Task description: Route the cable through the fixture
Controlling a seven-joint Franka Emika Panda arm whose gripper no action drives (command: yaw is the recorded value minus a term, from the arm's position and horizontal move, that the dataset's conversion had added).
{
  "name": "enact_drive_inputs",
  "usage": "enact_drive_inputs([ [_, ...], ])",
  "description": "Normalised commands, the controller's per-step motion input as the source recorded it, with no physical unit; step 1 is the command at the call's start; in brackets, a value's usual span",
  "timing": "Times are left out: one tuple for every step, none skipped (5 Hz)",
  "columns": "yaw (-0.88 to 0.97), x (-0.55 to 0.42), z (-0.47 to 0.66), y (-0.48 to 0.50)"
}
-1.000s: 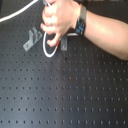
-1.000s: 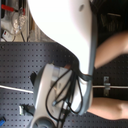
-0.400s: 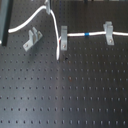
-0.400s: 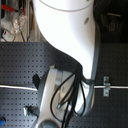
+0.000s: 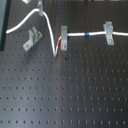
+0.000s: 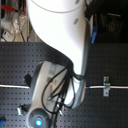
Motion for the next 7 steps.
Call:
enact_drive_inputs([
  [-0.26, -0.516, 0.29, 0.334],
  [-0.26, -0.469, 0.23, 0.358],
  [-0.25, -0.393, 0.18, 0.356],
  [-0.19, -0.232, 0.12, 0.305],
  [0.0, 0.081, 0.0, 0.065],
  [0.0, 0.235, 0.05, -0.162],
  [0.07, 0.098, 0.06, -0.172],
])
